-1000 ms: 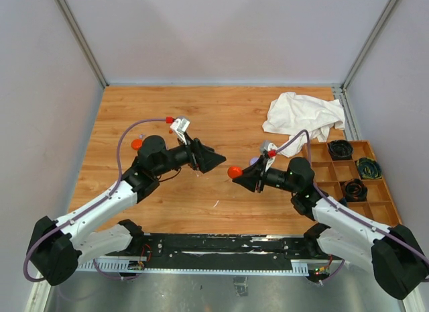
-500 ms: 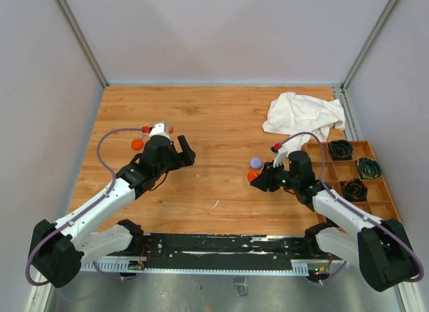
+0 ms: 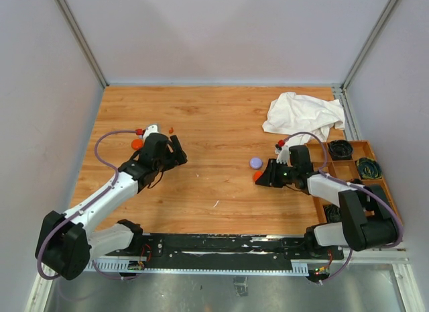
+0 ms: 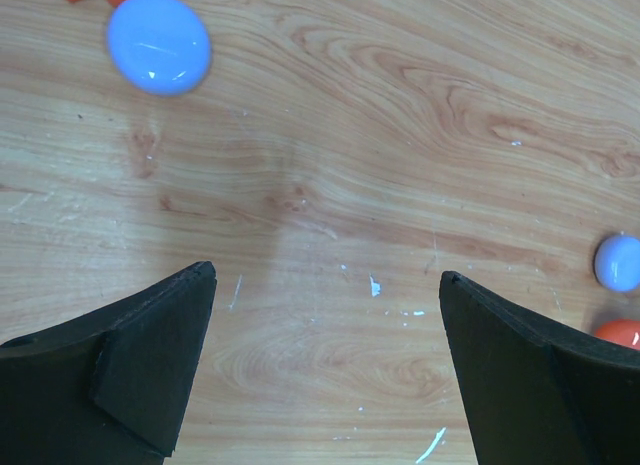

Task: Insert the wireless bluetooth earbuds into the charging case
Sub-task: Place the charging case at the center of the board, then pick up the charging case at the center of the board.

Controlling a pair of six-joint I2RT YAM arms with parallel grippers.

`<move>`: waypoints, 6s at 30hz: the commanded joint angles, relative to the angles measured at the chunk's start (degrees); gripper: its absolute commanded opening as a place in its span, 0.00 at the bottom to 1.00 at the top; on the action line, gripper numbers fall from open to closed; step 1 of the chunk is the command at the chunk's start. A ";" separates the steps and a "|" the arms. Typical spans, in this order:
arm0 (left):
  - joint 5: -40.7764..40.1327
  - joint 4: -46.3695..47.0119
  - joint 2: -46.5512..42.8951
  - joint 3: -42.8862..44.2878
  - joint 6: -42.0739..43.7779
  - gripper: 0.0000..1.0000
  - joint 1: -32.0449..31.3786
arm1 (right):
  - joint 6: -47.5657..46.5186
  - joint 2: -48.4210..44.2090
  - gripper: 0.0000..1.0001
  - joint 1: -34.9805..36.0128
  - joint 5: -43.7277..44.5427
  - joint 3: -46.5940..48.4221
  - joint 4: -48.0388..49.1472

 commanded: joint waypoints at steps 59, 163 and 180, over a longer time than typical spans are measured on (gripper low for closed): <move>-6.32 -4.13 41.45 23.44 3.76 0.62 15.45 | -12.79 -34.99 0.76 -0.85 10.95 2.14 -19.78; 21.33 22.29 2.51 2.94 90.80 0.59 -33.63 | -18.17 -3.15 0.30 18.39 -19.30 32.86 -27.34; 15.43 29.90 -0.03 -0.39 82.52 0.93 -34.34 | -20.58 -8.61 0.11 17.89 -12.50 31.50 -24.52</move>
